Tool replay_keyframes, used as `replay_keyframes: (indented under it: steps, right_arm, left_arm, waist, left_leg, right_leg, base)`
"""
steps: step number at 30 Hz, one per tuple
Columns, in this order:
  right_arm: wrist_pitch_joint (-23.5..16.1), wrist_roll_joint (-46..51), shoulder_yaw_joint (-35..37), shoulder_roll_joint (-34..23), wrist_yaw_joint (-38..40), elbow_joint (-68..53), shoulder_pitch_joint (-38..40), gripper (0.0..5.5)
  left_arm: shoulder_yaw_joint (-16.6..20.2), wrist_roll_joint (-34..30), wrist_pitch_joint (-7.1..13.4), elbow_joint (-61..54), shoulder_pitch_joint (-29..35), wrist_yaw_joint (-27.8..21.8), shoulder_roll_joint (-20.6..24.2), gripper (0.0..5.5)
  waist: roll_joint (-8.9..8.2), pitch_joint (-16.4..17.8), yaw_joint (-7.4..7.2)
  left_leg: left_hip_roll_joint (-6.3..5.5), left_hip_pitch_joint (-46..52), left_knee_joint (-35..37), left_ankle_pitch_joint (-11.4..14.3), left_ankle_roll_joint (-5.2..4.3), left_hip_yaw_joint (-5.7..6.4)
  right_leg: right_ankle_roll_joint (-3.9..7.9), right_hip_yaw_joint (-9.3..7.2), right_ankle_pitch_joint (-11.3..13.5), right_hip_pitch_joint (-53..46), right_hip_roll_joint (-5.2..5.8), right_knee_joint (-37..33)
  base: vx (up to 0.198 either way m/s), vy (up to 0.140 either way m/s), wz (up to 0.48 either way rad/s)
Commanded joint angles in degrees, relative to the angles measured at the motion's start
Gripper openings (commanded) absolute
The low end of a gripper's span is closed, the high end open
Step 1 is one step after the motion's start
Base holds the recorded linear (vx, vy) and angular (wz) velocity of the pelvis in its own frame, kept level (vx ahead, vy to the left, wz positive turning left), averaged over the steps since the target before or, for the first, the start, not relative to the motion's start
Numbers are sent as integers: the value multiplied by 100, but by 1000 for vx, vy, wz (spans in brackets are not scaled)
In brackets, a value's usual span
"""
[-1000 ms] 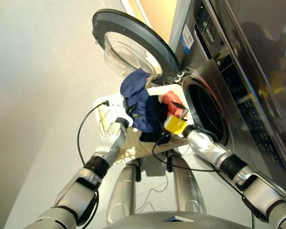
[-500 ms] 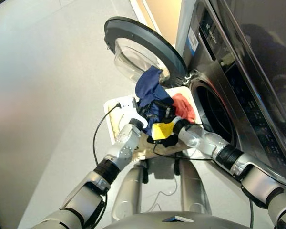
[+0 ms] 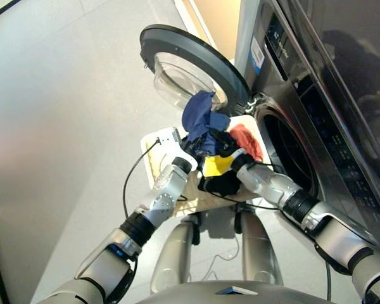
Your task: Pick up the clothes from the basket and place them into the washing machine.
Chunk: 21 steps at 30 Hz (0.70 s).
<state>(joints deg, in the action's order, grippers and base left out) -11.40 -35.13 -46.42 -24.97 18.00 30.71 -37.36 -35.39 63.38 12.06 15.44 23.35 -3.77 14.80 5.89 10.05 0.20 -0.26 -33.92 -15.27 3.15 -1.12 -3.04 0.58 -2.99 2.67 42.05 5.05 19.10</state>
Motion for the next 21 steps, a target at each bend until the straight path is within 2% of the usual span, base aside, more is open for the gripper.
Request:
replay_keyframes:
  steps: [1,3,6,11,13,14,19,21]
  right_arm:
    - [-103,441,503,378,138,66,-265,0]
    - [-112,498,544,398,180,84,-199,0]
    - [-206,1081,841,532,341,120,141,0]
    - [-456,2449,1404,795,502,193,680,0]
    - [-550,3043,1625,906,530,240,873,0]
    - [-599,3365,1723,970,486,316,977,0]
    - [-1002,4830,2346,1216,590,350,1232,0]
    - [-1182,5326,2610,1287,641,411,1267,0]
  left_arm:
    - [-455,-232,39,-642,-78,-431,-130,550]
    - [-439,-240,51,-630,-87,-429,-116,550]
    - [-249,-322,167,-602,-151,-312,-39,550]
    - [402,-706,558,-630,-449,207,51,550]
    - [692,-713,690,-593,-636,347,-4,550]
    - [848,-742,766,-558,-718,410,-29,550]
    - [1519,-701,1203,-523,-1039,718,-277,550]
    - [1775,-987,1368,-383,-1098,904,-329,550]
  waist:
    - [-56,-284,22]
    - [-45,-294,23]
    - [-23,-304,16]
    - [19,-296,38]
    - [27,-290,40]
    - [58,-287,66]
    - [96,-247,78]
    - [108,-220,91]
  left_leg:
    - [-239,-502,-218,-108,240,-27]
    - [-241,-505,-210,-112,238,-32]
    - [-237,-527,-216,-127,238,-55]
    - [-240,-566,-211,-158,242,-92]
    - [-248,-586,-192,-174,244,-113]
    - [-227,-526,-224,-13,213,-88]
    - [-227,-579,-198,-32,200,-133]
    - [-225,-616,-195,-37,187,-136]
  right_leg:
    - [343,-75,122,-262,-82,-488]
    - [344,-74,123,-253,-78,-487]
    - [339,-65,137,-222,-61,-482]
    - [334,-34,164,-141,-48,-475]
    - [327,-15,173,-111,-48,-479]
    - [356,2,41,-162,-74,-435]
    - [341,27,45,-90,-67,-442]
    - [336,25,45,-40,-60,-433]
  base:
    - [0,0,0]
    - [0,0,0]
    - [0,0,0]
    - [0,0,0]
    - [32,11,-36]
    - [65,17,-89]
    - [14,3,-20]
    - [0,0,0]
